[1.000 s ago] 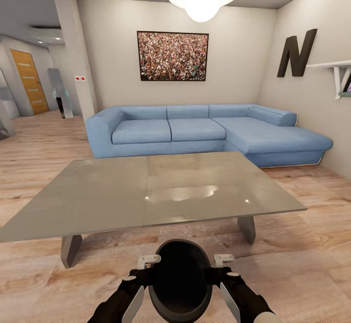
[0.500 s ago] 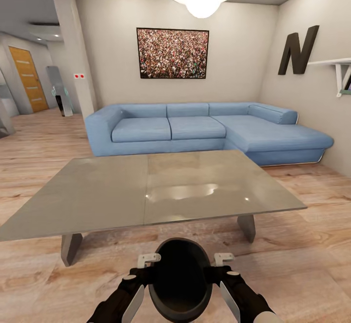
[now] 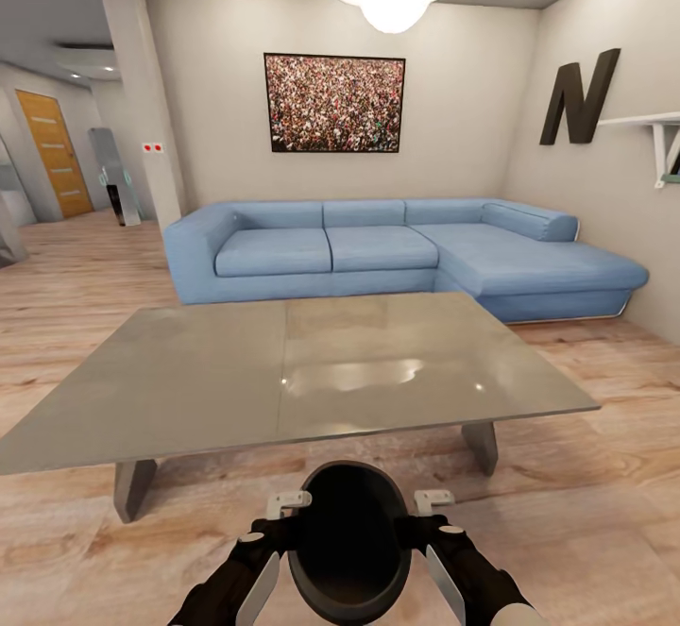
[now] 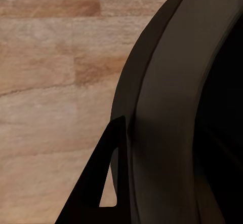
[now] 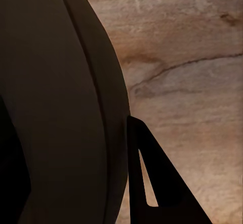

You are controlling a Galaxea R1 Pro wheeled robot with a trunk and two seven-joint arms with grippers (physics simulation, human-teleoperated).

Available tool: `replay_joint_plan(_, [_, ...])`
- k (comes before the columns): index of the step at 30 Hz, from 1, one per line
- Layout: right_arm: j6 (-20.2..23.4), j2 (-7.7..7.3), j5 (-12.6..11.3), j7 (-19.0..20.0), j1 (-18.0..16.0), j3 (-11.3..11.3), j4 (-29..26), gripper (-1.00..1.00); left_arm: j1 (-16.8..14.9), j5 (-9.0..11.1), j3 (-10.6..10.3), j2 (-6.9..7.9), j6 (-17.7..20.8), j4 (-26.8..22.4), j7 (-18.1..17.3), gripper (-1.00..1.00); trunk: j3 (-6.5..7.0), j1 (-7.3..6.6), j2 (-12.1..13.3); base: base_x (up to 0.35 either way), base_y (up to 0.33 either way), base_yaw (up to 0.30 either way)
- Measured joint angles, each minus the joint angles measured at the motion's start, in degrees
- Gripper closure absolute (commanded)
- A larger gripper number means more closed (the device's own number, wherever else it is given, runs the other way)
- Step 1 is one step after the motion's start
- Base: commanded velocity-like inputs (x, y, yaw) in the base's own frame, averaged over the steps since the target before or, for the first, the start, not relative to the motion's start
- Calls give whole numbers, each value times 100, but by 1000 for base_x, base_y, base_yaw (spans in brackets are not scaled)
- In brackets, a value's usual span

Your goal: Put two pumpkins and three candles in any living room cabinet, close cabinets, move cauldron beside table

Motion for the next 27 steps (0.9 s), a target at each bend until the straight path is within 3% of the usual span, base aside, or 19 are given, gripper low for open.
replay_joint_plan(27, [5,0,2,0,0,0,-2,100,0,2,0,0,0,0,0,100,0,1,0,57,0,0])
